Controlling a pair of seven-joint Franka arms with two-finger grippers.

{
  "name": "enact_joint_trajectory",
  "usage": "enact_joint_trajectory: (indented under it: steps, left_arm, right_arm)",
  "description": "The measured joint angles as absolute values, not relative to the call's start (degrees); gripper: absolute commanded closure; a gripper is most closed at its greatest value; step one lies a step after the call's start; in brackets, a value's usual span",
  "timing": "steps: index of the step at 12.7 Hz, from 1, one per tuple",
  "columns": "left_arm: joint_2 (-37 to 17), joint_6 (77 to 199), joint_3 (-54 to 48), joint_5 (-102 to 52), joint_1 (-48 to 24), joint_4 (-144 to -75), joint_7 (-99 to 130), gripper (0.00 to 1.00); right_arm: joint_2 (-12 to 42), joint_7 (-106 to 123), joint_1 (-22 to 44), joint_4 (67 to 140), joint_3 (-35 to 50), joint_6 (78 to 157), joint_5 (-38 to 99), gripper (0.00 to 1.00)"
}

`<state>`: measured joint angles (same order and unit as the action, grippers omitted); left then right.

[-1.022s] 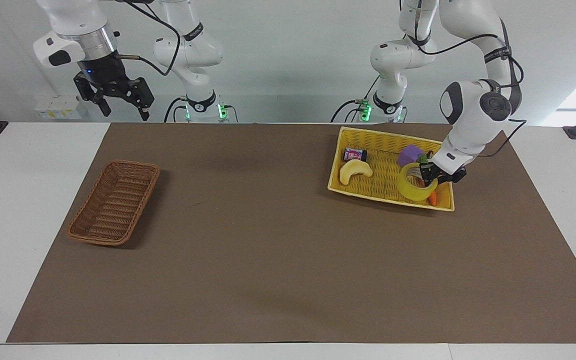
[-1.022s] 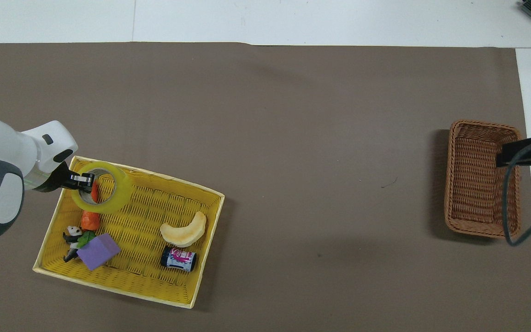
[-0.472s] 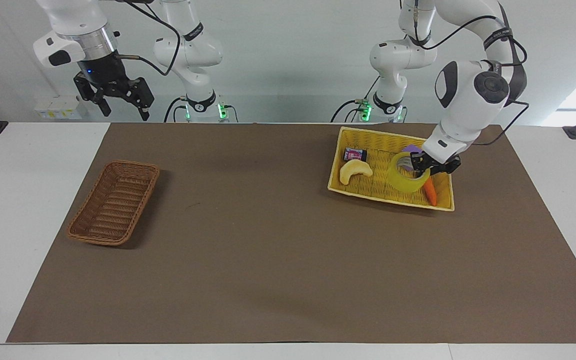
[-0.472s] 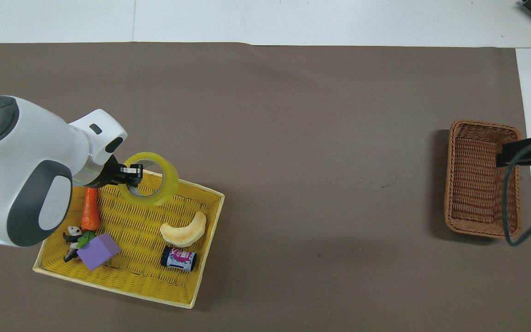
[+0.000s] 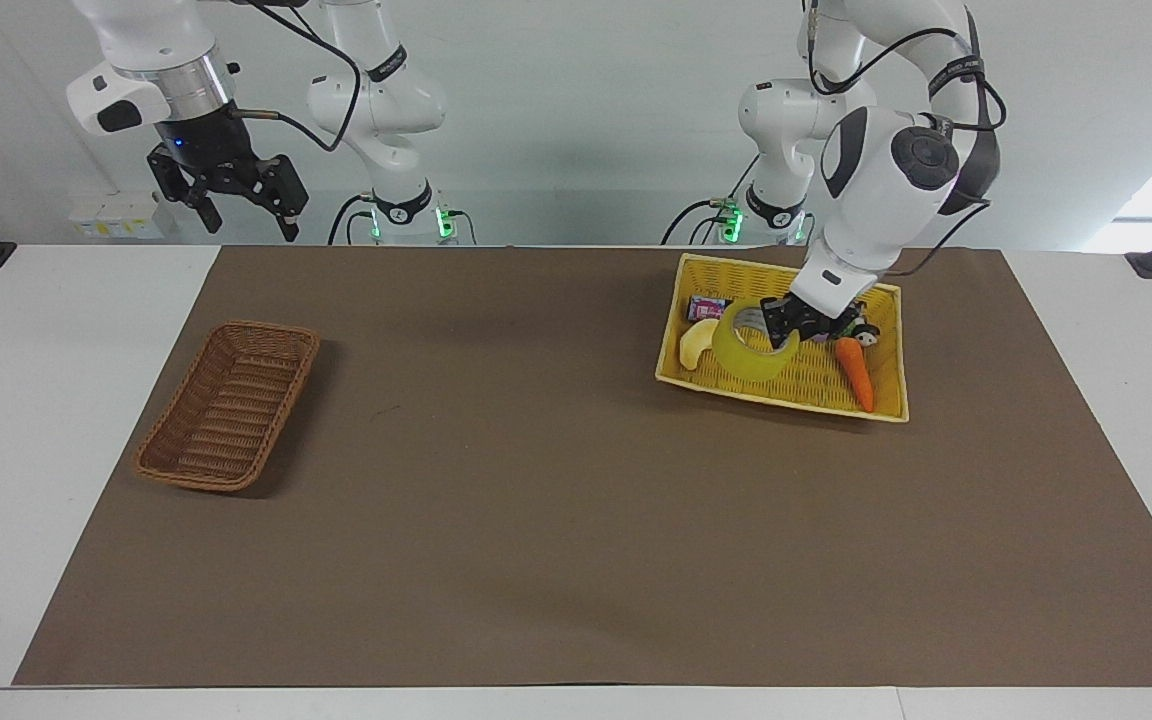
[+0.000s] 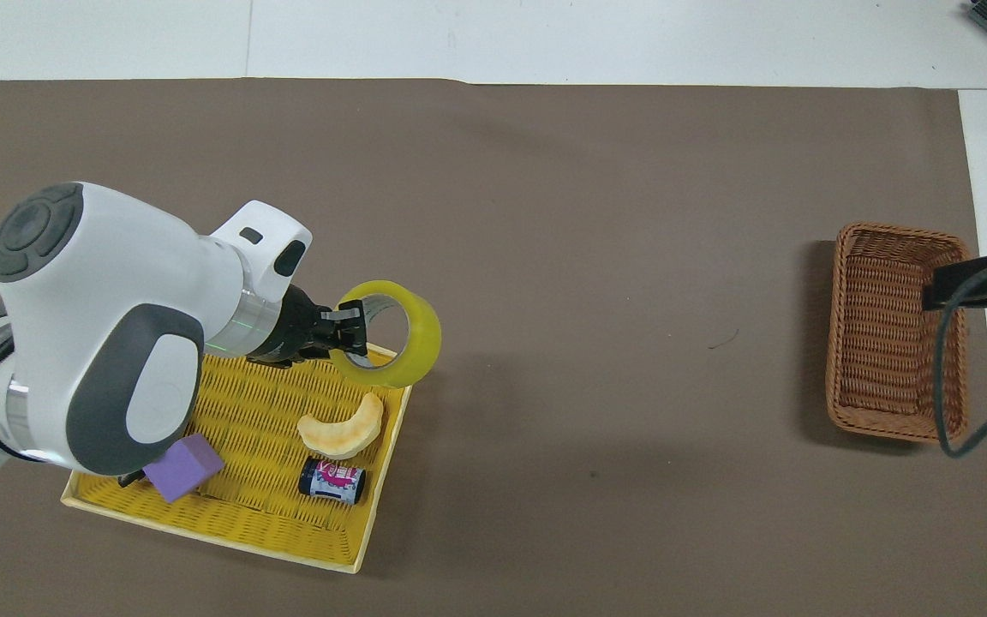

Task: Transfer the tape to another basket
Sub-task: 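Grasp the tape roll rim with the left gripper and lift it, then hold the tape up with the left gripper while the right gripper reaches it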

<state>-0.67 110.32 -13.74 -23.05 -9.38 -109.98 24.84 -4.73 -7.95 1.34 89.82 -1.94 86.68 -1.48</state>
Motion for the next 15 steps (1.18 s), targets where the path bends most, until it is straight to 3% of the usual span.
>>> enact_joint_trajectory:
  steps: [7, 15]
  left_arm:
    - [-2.1, 121.7, -14.05, -30.3, -20.96, -107.58, 36.4, 1.0]
    - [-2.26, 130.52, -18.67, -39.01, -22.01, -107.47, 38.25, 1.0]
  right_arm:
    - [-4.73, -7.95, 1.34, 89.82, -1.94, 86.68, -1.48, 0.0]
    - [-4.66, -2.69, 2.28, 90.06, -1.06, 86.87, -1.13, 0.0]
